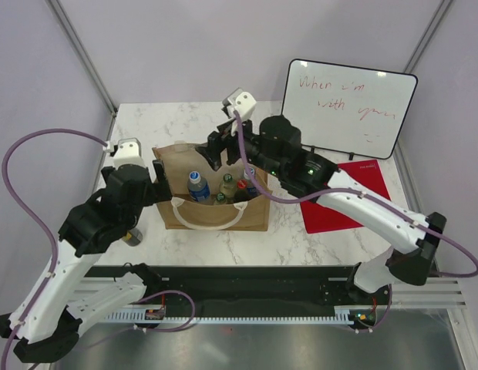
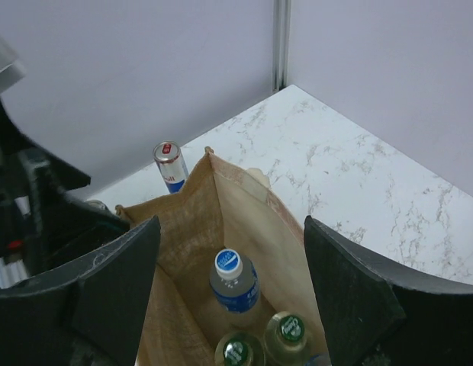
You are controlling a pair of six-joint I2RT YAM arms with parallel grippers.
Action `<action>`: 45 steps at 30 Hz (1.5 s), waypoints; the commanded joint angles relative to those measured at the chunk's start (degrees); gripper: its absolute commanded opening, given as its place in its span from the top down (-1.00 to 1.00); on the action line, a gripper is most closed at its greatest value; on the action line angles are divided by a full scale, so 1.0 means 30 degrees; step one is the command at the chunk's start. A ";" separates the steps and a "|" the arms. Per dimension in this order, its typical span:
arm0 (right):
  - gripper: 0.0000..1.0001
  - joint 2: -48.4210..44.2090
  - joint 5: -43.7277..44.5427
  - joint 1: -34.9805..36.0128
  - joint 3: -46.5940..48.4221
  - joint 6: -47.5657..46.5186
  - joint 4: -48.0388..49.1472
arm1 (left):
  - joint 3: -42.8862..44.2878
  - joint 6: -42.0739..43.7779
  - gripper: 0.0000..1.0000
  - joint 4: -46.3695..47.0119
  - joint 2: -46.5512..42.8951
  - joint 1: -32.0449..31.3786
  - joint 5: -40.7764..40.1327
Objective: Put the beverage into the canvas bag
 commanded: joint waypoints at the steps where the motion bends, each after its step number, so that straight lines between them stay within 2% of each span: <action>1: -0.65 -0.2811 -0.0217 -0.0087 -0.1599 0.0276 -0.1089 | 0.1400 -0.0387 -0.90 0.1186 0.1325 0.1450 -0.0813; 2: -0.66 -0.3831 -0.0072 -0.0087 -0.2735 0.0218 -0.1001 | 0.1578 -0.0388 -0.90 0.1273 0.1591 0.1977 -0.0430; 3: -0.66 -0.4363 0.0220 -0.0087 -0.3385 0.0188 -0.0739 | 0.1725 -0.0301 -0.90 0.1419 0.1797 0.3403 0.0067; 5: -0.67 -0.5998 0.1362 -0.0087 -0.5515 0.0538 -0.0475 | 0.1843 0.0255 -0.89 0.2296 0.2236 0.5195 0.2145; 6: -0.67 -0.6502 0.1423 -0.0087 -0.6168 0.0684 -0.0473 | 0.1756 0.0402 -0.89 0.2647 0.2384 0.7206 0.2935; 7: -0.67 -0.7435 0.1424 -0.0087 -0.6725 0.1121 -0.0473 | 0.1727 0.0606 -0.89 0.2912 0.2501 0.8183 0.4509; 9: -0.67 -0.8291 0.1044 -0.0087 -0.8104 0.1533 -0.0473 | 0.1552 0.0783 -0.88 0.3616 0.2969 1.0551 0.5575; 11: -0.67 -0.9375 0.0780 -0.0087 -0.9185 0.1828 -0.0532 | 0.1405 0.0930 -0.88 0.4024 0.3524 1.1936 0.7068; 12: -0.66 -0.9668 0.0953 -0.0058 -0.9540 0.1829 -0.0619 | 0.1288 0.1395 -0.91 0.4086 0.4166 1.3451 0.8756; 18: -0.65 -1.1691 0.2858 -0.0087 -1.1915 0.1888 -0.0503 | 0.1433 0.1869 -0.90 0.4084 0.6308 1.7355 1.1612; 23: -0.65 -1.2483 0.3533 -0.0058 -1.2969 0.1625 -0.0415 | 0.1639 0.1547 -0.85 0.5255 0.7803 1.8591 1.2053; 24: -0.65 -1.2542 0.3504 -0.0087 -1.3058 0.1594 -0.0327 | 0.1435 0.1198 -0.85 0.5432 0.7979 1.8622 1.2837; 28: -0.65 -1.2893 0.2891 -0.0058 -1.3497 0.1302 -0.0122 | 0.0410 0.0258 -0.85 0.6309 0.8742 1.8711 1.2846; 36: -0.66 -1.3305 0.2537 -0.0058 -1.4348 0.0540 0.0288 | 0.0056 0.0052 -0.75 0.6606 1.1171 1.8827 0.9485; 45: -0.66 -1.2631 0.2097 -0.0087 -1.4407 0.0657 0.0347 | -0.0969 -0.0183 -0.75 0.7189 1.1671 1.8798 0.7366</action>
